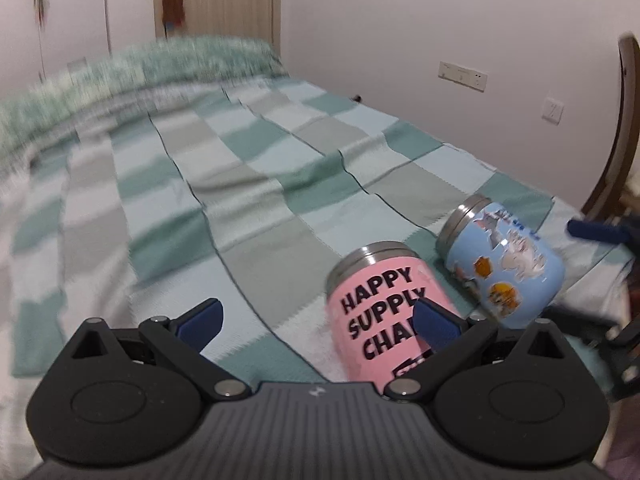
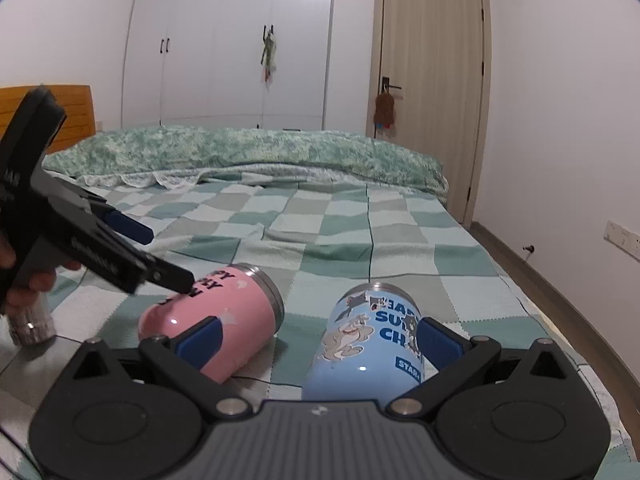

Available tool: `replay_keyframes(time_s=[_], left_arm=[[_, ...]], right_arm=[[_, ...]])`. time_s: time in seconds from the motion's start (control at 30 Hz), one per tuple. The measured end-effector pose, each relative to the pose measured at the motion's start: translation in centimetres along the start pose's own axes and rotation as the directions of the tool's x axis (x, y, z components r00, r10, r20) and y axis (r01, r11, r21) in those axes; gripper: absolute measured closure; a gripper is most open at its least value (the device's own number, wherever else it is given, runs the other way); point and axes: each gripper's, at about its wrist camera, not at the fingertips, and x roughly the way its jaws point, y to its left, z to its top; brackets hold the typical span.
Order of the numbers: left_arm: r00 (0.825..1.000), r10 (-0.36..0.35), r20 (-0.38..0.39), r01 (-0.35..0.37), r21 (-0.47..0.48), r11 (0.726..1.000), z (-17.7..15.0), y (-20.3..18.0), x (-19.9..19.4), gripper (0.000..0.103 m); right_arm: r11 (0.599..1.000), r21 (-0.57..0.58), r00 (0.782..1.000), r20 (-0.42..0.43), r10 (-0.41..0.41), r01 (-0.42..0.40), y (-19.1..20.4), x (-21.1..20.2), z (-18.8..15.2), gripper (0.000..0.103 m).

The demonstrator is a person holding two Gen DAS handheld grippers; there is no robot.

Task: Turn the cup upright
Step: 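Move the left tool toward the lying pink cup and close around it, then lift the pink cup with the left tool and carry it toward the right tool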

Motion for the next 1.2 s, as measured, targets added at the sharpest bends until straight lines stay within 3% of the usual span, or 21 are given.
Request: replay_keyframes(time_s=[0.1,0.33,0.53,0.83,1.0,1.2], left_arm=[[0.998,-0.049,-0.032,0.048,-0.047,0.998,0.6,0.3,1.0,0.000],[0.988,-0.125,-0.094,0.120,-0.051,0.991,0.8,-1.7,3.4,0.000],[0.969,-0.188,-0.158,0.177,-0.083,0.981,0.8,-2.7,5.4,0.000],[0.956,-0.132,-0.263,0.124,-0.047,0.991,0.8,-4.6,7.6,0.003],[0.941,-0.165,-0.294,0.152,-0.069,0.986,0.4,-4.4,8.1,0.010],[0.954,-0.109,-0.280,0.102,-0.041,0.994,0.4,-5.5,7.4,0.011]], right_arm=[[1.000,-0.001,1.000,-0.011,-0.017,0.017,0.0,0.6,-0.1,0.000],[0.999,-0.009,0.998,-0.041,-0.045,0.044,-0.4,1.1,-0.4,0.000],[0.999,-0.005,0.997,-0.056,-0.053,0.053,-1.1,1.3,-0.9,0.000],[0.999,-0.023,0.997,-0.065,-0.043,0.042,-2.0,1.4,-1.3,0.000],[1.000,0.002,0.998,-0.056,-0.018,0.018,-2.5,0.9,-2.0,0.000],[1.000,0.017,0.999,-0.044,0.005,-0.004,-2.9,0.5,-2.1,0.000]])
